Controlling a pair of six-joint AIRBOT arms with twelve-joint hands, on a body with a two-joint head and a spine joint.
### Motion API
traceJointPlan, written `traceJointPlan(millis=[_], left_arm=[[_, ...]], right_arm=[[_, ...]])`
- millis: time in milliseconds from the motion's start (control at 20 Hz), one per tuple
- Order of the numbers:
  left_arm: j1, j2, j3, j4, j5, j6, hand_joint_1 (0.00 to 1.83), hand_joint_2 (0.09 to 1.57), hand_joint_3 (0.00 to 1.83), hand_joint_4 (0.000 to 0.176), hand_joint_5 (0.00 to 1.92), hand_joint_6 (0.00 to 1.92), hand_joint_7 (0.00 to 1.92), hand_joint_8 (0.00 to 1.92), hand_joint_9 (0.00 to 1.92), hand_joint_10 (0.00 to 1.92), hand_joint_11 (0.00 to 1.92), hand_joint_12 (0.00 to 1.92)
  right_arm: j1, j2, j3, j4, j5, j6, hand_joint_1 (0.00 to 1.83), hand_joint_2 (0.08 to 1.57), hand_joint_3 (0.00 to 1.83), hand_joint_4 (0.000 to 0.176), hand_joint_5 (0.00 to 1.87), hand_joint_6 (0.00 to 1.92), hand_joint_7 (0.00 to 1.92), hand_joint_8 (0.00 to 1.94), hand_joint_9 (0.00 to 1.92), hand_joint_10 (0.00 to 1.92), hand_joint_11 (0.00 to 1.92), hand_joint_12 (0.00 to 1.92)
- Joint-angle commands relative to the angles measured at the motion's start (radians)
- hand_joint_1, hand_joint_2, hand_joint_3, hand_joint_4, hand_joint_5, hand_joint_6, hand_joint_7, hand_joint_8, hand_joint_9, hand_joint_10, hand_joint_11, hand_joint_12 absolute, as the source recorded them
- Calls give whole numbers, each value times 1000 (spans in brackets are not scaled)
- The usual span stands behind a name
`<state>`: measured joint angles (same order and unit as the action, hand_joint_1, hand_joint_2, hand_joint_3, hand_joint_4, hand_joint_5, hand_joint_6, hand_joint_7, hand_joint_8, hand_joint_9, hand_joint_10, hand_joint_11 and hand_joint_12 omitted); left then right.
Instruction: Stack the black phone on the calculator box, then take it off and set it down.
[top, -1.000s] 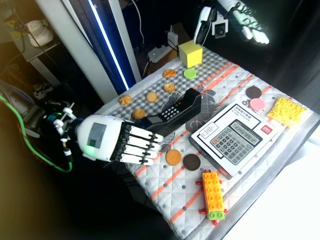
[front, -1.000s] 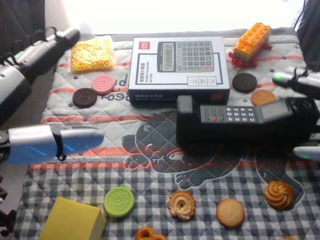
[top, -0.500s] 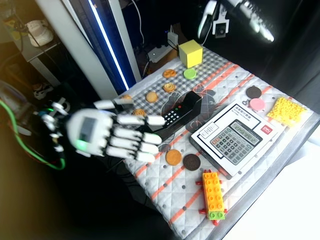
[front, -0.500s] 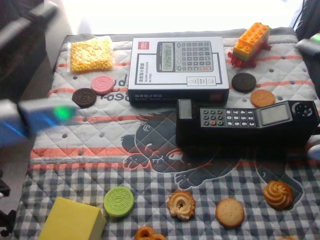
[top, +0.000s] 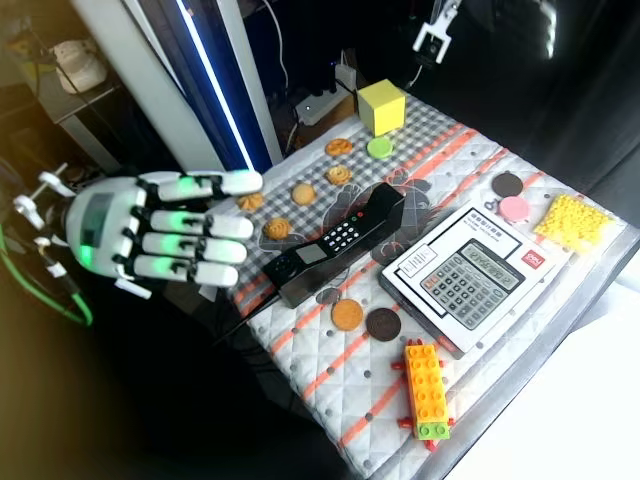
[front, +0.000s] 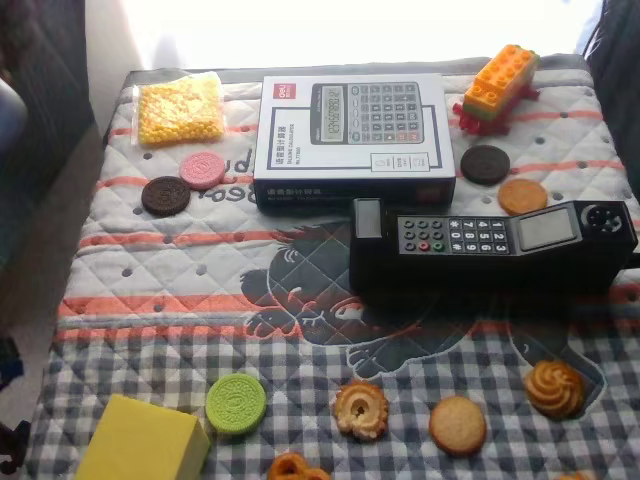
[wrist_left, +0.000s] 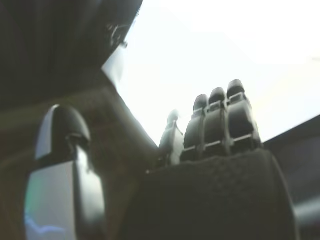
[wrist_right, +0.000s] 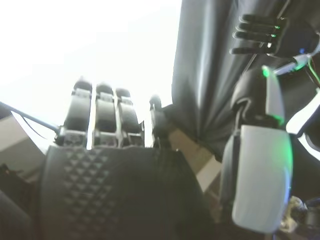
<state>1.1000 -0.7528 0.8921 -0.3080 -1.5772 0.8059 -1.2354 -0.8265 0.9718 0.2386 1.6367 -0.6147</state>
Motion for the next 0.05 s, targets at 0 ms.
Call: traceJointPlan(millis=[0], left_arm=[[-6, 0, 8, 2, -154, -39, 398, 1072, 0, 114, 19, 7, 0, 0, 0, 0, 0, 0]], right_arm=[[20, 9, -5, -15, 126, 2, 719, 1023, 18, 176, 0, 0, 9, 3, 0, 0, 0, 0]])
